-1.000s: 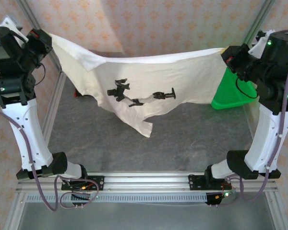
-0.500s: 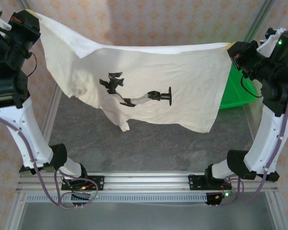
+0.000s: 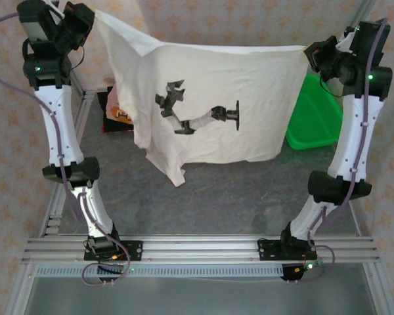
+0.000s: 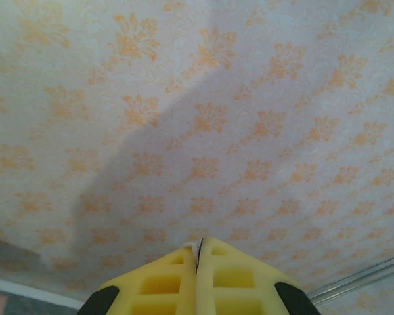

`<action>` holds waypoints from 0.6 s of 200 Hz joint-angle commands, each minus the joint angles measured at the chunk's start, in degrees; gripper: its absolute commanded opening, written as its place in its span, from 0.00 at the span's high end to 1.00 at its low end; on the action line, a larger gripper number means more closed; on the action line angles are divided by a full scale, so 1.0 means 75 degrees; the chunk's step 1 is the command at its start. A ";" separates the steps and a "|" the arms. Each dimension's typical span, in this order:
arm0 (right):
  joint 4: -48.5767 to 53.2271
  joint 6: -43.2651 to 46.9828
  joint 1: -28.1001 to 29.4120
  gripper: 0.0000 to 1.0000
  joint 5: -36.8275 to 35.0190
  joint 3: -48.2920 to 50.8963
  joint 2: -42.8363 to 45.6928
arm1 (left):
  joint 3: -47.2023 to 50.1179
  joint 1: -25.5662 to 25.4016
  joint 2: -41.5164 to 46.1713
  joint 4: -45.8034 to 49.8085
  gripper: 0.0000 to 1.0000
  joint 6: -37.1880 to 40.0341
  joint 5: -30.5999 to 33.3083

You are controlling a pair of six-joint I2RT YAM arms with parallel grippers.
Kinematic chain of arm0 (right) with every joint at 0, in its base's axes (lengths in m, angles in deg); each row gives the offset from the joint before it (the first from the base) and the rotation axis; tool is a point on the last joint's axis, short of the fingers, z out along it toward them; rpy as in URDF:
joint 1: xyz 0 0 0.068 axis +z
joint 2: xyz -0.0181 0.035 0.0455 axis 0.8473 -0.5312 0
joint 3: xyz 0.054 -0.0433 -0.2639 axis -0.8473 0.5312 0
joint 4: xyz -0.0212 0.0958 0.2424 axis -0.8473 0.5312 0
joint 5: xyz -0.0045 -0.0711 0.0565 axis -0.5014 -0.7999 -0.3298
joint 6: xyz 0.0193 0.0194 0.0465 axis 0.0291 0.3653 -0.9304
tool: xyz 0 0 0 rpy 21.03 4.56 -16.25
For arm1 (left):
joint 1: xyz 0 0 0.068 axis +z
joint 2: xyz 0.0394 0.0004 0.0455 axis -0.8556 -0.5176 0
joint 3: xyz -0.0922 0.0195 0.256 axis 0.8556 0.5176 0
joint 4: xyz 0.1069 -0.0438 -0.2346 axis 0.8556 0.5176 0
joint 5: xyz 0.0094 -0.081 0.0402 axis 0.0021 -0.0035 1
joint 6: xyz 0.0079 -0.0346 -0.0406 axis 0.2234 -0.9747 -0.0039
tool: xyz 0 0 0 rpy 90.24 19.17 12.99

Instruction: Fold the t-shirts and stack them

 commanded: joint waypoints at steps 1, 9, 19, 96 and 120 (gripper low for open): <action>-0.1520 -0.0607 -0.0292 1.00 0.0609 -0.0621 -0.0365 | -0.0517 0.0262 -0.0101 -0.1368 1.00 -0.0837 -0.0167; -0.1670 -0.0781 -0.0348 1.00 0.0730 -0.0852 -0.0502 | -0.0517 0.0372 -0.0054 -0.1598 1.00 -0.0958 -0.0181; -0.1790 -0.0946 -0.0406 1.00 0.0851 -0.1026 -0.0621 | -0.0517 0.0535 0.0066 -0.1751 1.00 -0.0989 -0.0181; -0.1105 0.0017 -0.0565 1.00 0.0975 -0.0050 0.0298 | -0.0419 0.1442 0.1172 -0.0789 1.00 0.0170 -0.0711; -0.0388 0.0952 -0.0569 1.00 0.0617 0.1268 0.1064 | 0.0833 0.1429 0.2052 0.0472 1.00 0.1223 -0.0973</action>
